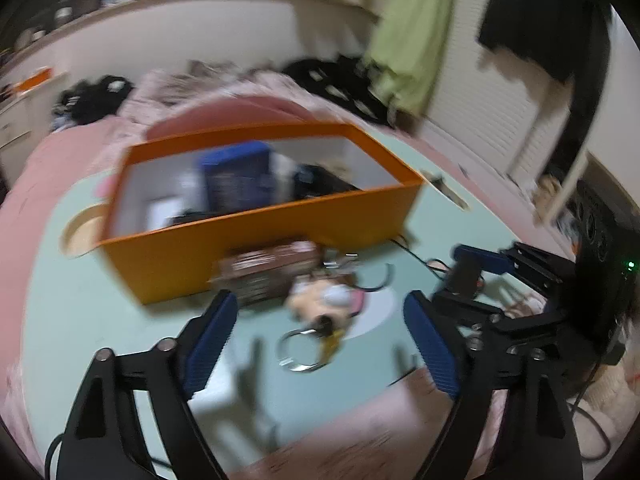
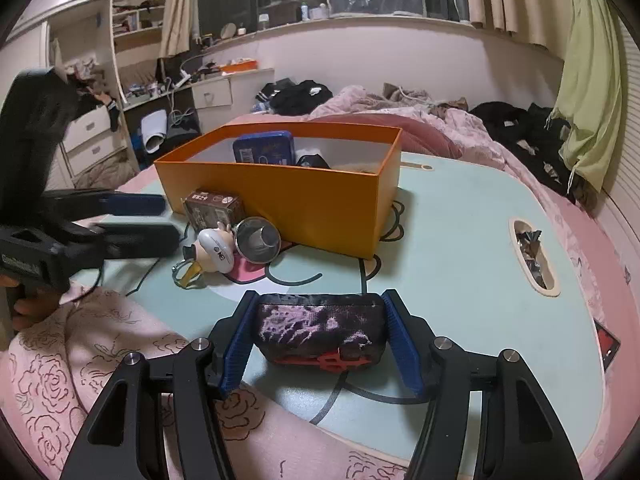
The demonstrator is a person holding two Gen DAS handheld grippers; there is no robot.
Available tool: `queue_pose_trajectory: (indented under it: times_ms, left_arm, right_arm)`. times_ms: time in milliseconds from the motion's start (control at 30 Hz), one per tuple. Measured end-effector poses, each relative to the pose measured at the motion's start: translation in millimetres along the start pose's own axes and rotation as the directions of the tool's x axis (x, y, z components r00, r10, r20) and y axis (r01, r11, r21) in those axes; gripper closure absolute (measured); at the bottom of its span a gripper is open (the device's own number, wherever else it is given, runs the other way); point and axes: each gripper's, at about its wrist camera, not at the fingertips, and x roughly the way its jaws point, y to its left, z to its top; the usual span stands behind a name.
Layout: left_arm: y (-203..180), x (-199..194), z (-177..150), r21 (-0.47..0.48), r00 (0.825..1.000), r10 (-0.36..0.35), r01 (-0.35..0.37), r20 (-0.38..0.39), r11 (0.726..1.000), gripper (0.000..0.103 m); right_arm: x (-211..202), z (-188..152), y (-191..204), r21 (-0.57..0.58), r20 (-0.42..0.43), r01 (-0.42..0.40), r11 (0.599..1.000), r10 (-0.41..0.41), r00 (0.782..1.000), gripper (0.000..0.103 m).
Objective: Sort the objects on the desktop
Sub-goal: 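Grasp the red-black pouch with the right gripper while the left gripper grasps the white mouse figurine, then release the figurine into the orange box with the left gripper while the right gripper drops the pouch there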
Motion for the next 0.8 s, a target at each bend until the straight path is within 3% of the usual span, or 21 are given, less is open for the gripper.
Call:
queue_pose_trajectory:
  times_ms: [67, 133, 233, 533, 667, 800]
  left_arm:
    - [-10.1, 16.9, 6.2, 0.059, 0.997, 0.036, -0.032, -0.066, 0.998, 0.051]
    - [-17.7, 29.1, 7.2, 0.106, 0.992, 0.075, -0.065, -0.097, 0.992, 0.06]
    - [-16.7, 24.5, 5.3, 0.099, 0.996, 0.04, -0.032, -0.081, 0.995, 0.066]
    - [7.3, -4.7, -18.0, 0.001, 1.0, -0.017, 0.017, -0.003, 1.0, 0.067]
    - [11.5, -25.9, 5.0, -0.017, 0.996, -0.041, 0.042, 0.074, 0.999, 0.067]
    - [14.8, -38.8, 45.0, 0.001, 0.989, -0.022, 0.022, 0.145, 1.0, 0.067]
  right_arm:
    - [-3.3, -7.8, -2.4, 0.003, 0.001, -0.001, 1.0, 0.001, 1.0, 0.042]
    - [-2.4, -9.7, -1.9, 0.003, 0.001, 0.0, 1.0, 0.0, 1.0, 0.042]
    - [-2.2, -9.9, -2.0, 0.002, 0.002, -0.001, 1.0, 0.001, 1.0, 0.042]
    - [-8.4, 0.8, -7.4, 0.027, 0.037, -0.028, 0.999, 0.027, 0.999, 0.042]
    - [-16.8, 38.6, -4.5, 0.025, 0.103, -0.05, 0.998, 0.047, 0.994, 0.042]
    - [-9.7, 81.4, 3.6, -0.008, 0.153, -0.037, 0.999, 0.038, 0.988, 0.042]
